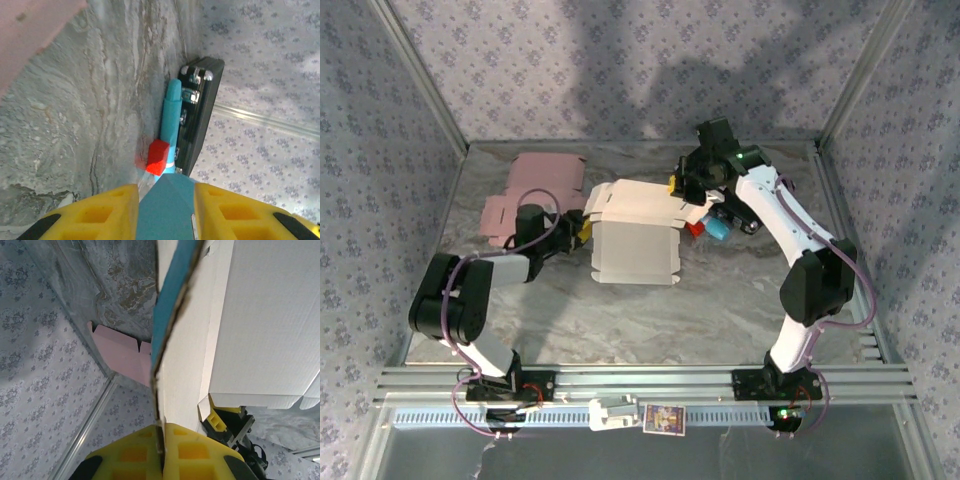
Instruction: Fold the paper box
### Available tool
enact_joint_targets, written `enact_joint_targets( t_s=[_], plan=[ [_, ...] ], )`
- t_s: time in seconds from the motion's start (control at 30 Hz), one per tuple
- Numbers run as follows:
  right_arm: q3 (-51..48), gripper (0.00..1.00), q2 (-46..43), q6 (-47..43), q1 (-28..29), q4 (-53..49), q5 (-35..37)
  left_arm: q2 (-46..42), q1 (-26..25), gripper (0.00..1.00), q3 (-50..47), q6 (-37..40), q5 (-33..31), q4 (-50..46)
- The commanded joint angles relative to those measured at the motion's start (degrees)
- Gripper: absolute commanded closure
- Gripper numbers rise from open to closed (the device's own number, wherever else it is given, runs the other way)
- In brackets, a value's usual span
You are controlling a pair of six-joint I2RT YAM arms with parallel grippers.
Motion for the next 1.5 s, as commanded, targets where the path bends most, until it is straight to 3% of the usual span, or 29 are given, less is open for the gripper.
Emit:
enact_joint_targets(
  t_s=[0.0, 0.3, 0.4, 0.63, 0.73, 0.97, 1.13, 1.47],
  plan=[
    [-0.79, 1.00, -0.95, 1.51, 0.02, 0.34, -0.94, -0.47, -0.65, 0.65, -2.29, -2.41, -1.31, 7.56],
    [-2.13, 1.00, -0.53, 2.23, 0.32, 2.17, -1.22, -2.42, -3.55, 0.65, -3.57, -1.62, -3.32, 7.21],
    [-2.14, 1.00, -0.10, 2.25, 0.87, 1.92, -1.29, -3.82, -4.94, 0.60, -3.10, 1.19, -4.79, 3.70],
    [-2.31, 1.00, 0.50, 0.54, 2.24, 1.25, -0.39, -9.42, -5.48, 0.57, -1.78, 9.26, -7.17, -11.95],
    [-3.47, 1.00, 0.55, -3.77, 3.28, 2.36, 1.96, -15.66, -5.53, 0.50, -0.70, 14.40, -8.77, -26.82],
    [-11.70, 1.00, -0.11, -10.94, 7.66, 17.17, 7.03, -29.42, -5.06, 0.40, 0.20, 24.61, -8.44, -53.59],
    [-13.88, 1.00, -0.42, -15.45, 9.62, 23.71, 10.37, -33.35, -3.80, 0.40, -3.11, 26.19, -6.31, -58.74],
    [-18.68, 1.00, -0.86, -14.00, 10.28, 29.70, 10.15, -36.56, -3.41, 0.36, -4.11, 31.99, -6.32, -65.53]
  ],
)
